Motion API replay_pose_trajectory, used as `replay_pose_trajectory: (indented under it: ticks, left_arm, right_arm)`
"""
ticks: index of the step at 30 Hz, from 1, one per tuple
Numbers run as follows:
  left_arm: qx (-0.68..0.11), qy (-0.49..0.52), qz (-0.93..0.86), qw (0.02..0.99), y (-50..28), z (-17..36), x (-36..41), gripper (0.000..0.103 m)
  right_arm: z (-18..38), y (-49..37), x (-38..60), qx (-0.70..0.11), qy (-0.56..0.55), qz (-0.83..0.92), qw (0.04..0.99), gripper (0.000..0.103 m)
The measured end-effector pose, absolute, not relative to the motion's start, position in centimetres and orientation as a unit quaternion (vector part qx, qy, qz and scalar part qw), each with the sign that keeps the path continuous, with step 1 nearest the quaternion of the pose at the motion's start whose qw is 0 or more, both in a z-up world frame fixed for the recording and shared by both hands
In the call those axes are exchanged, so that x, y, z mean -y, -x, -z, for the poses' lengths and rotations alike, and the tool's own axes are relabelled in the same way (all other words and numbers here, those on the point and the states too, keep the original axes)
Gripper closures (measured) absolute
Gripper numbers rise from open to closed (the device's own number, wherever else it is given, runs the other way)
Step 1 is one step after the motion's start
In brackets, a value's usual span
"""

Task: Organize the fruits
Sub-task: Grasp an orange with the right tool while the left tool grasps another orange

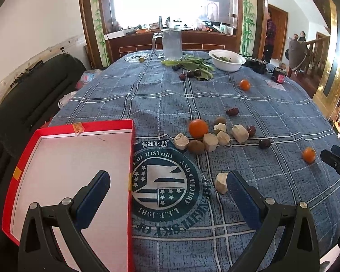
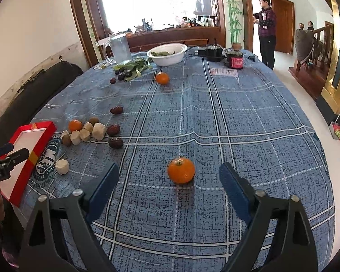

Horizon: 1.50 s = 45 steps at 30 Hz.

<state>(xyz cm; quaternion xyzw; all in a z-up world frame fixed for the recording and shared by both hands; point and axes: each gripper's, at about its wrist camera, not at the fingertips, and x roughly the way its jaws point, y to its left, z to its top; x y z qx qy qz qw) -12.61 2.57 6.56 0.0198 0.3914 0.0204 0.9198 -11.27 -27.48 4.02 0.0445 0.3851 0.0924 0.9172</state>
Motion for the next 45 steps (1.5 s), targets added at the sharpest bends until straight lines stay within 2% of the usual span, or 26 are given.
replay_pose_trajectory:
  ticks: [3,4,17,21,35,40,45]
  left_arm:
    - [-0.396,-0.027,-0.021,0.918,11.7,-6.3,-2.4,0.001]
    - [-0.398,-0.029,-0.022,0.917,11.4,-6.2,-2.4,0.001]
    - [-0.416,-0.040,-0.028,0.908,6.1,-5.3,-2.4,0.001]
    - [-0.431,-0.059,-0.032,0.900,3.6,-4.4,-2.2,0.001]
    - [-0.455,-0.088,0.007,0.886,0.1,-3.2,0.1,0.004]
    - [-0.472,-0.061,0.031,0.879,-0.6,-2.6,-0.1,0.012]
    - [-0.477,-0.025,0.072,0.875,-0.8,-2.6,0.1,0.038]
  right_arm:
    - [-3.5,10.5,27.5,-0.398,-0.049,-0.092,0.911,0.023]
    - [-3.2,10.3,27.5,-0.402,-0.050,-0.090,0.910,0.028]
    - [-0.2,6.8,27.5,-0.464,-0.071,-0.077,0.880,0.055]
    - [-0.3,6.9,27.5,-0.457,-0.061,-0.067,0.885,0.064]
    - [-0.1,7.1,28.3,-0.456,-0.077,-0.073,0.884,0.067]
    - [-0.1,7.1,28.5,-0.454,-0.088,-0.078,0.883,0.067]
    - [-0.1,7.2,28.5,-0.455,-0.081,-0.074,0.884,0.068]
